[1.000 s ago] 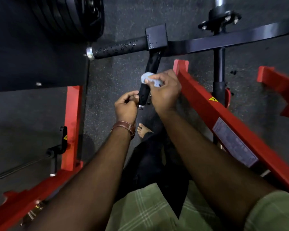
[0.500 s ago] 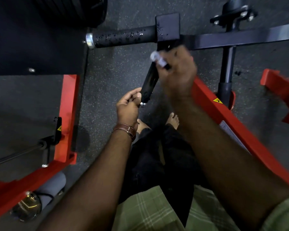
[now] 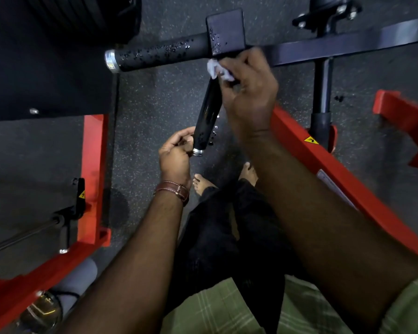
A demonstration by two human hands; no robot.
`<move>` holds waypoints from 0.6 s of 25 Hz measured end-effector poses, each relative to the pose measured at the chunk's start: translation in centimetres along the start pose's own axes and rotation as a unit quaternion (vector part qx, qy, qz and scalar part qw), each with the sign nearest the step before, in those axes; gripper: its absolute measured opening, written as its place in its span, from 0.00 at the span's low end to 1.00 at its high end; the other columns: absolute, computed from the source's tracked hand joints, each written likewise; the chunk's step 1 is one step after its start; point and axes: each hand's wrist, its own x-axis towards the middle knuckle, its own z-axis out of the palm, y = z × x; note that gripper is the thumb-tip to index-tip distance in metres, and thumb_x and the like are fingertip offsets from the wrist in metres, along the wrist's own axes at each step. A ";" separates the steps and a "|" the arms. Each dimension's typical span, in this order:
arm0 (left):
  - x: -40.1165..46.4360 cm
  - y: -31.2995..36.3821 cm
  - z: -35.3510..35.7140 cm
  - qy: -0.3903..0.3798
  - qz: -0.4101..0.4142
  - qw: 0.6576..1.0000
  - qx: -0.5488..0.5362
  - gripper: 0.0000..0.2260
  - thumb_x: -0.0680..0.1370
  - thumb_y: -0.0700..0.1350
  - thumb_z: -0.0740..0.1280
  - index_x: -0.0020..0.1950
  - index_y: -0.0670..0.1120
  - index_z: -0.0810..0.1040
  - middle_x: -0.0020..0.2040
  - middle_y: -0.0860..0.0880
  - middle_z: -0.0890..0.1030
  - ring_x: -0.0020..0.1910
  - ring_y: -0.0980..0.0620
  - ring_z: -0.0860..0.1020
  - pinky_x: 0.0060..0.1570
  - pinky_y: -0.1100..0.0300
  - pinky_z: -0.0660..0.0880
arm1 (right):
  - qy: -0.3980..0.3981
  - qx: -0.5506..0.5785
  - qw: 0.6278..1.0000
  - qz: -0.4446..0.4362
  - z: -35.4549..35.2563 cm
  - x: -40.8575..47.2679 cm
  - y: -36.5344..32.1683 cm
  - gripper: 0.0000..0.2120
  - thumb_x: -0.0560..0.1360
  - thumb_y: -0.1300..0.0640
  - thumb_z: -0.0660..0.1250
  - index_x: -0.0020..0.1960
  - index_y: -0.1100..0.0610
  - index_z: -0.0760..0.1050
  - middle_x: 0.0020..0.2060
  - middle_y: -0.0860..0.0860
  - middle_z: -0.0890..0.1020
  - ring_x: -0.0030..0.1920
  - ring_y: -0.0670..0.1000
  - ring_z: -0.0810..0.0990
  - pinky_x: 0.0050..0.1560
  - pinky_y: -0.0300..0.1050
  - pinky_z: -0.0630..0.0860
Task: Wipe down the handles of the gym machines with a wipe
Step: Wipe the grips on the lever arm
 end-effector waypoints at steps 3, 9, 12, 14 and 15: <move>0.4 0.9 0.5 -0.025 0.010 1.000 -0.003 0.08 0.77 0.35 0.63 0.44 0.40 0.81 0.39 0.48 0.83 0.37 0.54 0.79 0.39 0.62 0.75 | -0.104 -0.017 0.994 -0.002 -0.1 -4.9 -0.3 0.06 0.71 0.68 0.74 0.47 0.63 0.84 0.38 0.57 0.79 0.38 0.48 0.75 0.38 0.37 0.70; 1.7 0.8 3.3 -0.010 0.016 0.990 0.137 0.25 0.84 0.51 0.55 0.32 0.45 0.79 0.27 0.42 0.78 0.25 0.45 0.75 0.27 0.59 0.70 | 0.033 0.010 0.999 0.028 0.1 -1.4 0.4 0.04 0.73 0.65 0.73 0.47 0.63 0.85 0.37 0.59 0.78 0.38 0.47 0.75 0.41 0.30 0.68; 1.8 0.7 3.4 0.027 0.042 0.985 0.166 0.26 0.82 0.50 0.56 0.25 0.47 0.77 0.24 0.49 0.77 0.26 0.48 0.75 0.32 0.54 0.73 | -0.045 -0.009 0.999 0.001 0.4 -5.8 -0.4 0.07 0.74 0.63 0.68 0.48 0.64 0.84 0.37 0.59 0.78 0.38 0.50 0.75 0.36 0.42 0.71; 1.8 0.7 3.3 0.022 0.044 0.983 0.176 0.26 0.82 0.50 0.57 0.25 0.48 0.77 0.24 0.50 0.76 0.28 0.49 0.75 0.36 0.50 0.75 | -0.074 -0.017 0.997 -0.006 -0.1 -7.1 -0.3 0.06 0.72 0.65 0.70 0.47 0.65 0.84 0.36 0.59 0.78 0.38 0.49 0.74 0.35 0.44 0.72; 1.7 0.7 3.3 0.010 0.032 0.986 0.165 0.27 0.82 0.51 0.56 0.25 0.47 0.78 0.24 0.48 0.76 0.27 0.47 0.74 0.35 0.50 0.74 | -0.062 -0.008 0.998 0.003 -0.1 -6.3 0.0 0.04 0.71 0.67 0.72 0.46 0.65 0.83 0.37 0.59 0.79 0.38 0.48 0.74 0.35 0.41 0.72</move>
